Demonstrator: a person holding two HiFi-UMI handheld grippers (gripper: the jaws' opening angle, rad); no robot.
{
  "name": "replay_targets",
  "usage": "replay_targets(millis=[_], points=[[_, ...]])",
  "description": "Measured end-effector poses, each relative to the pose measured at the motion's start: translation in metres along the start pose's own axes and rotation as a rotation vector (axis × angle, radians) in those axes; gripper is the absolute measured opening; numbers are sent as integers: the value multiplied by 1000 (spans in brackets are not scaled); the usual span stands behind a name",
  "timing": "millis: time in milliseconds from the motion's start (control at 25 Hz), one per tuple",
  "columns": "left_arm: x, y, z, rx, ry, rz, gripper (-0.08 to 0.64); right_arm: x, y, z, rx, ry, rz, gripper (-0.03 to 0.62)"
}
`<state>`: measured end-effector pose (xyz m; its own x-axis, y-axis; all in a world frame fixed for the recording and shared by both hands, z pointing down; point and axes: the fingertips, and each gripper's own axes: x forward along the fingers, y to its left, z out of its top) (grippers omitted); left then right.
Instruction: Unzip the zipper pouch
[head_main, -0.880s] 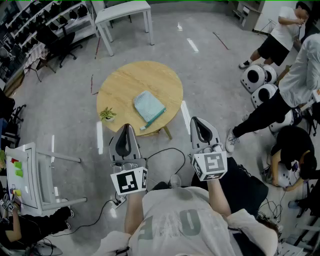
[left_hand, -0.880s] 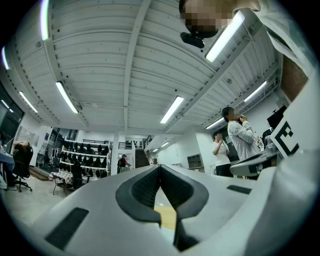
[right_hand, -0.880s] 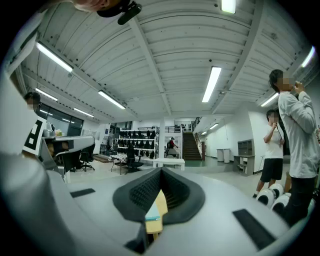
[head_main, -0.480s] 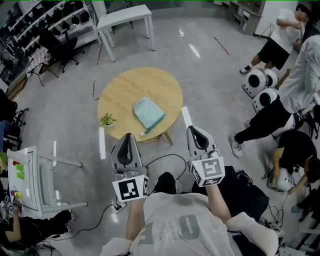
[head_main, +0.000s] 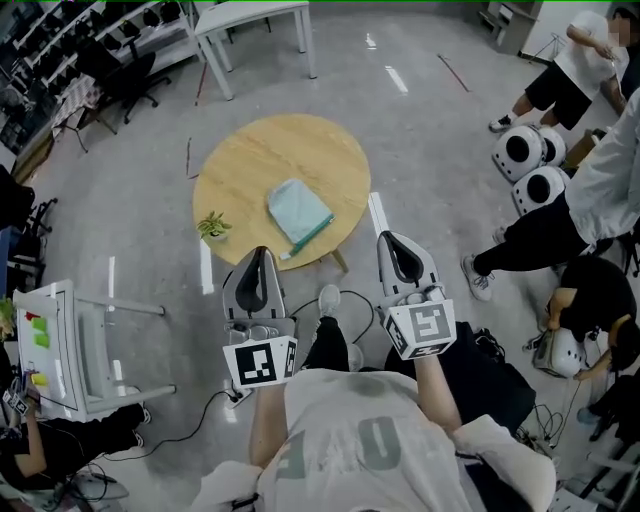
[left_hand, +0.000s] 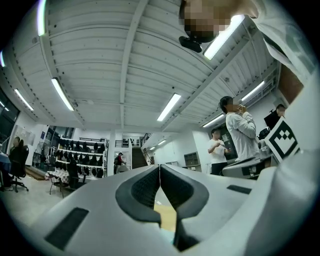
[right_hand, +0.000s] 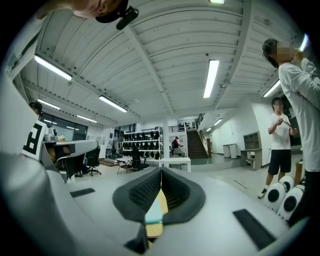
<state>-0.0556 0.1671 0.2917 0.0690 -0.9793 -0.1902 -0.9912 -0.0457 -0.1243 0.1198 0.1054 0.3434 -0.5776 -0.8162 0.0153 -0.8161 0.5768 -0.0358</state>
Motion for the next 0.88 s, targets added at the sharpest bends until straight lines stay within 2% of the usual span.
replay_targets(millis=[360, 880], points=[[66, 23, -28, -23, 6, -24, 29, 56, -23, -13, -7, 28, -24, 29], [198, 78, -59, -66, -16, -125, 29, 199, -42, -1, -49, 64, -46, 29]])
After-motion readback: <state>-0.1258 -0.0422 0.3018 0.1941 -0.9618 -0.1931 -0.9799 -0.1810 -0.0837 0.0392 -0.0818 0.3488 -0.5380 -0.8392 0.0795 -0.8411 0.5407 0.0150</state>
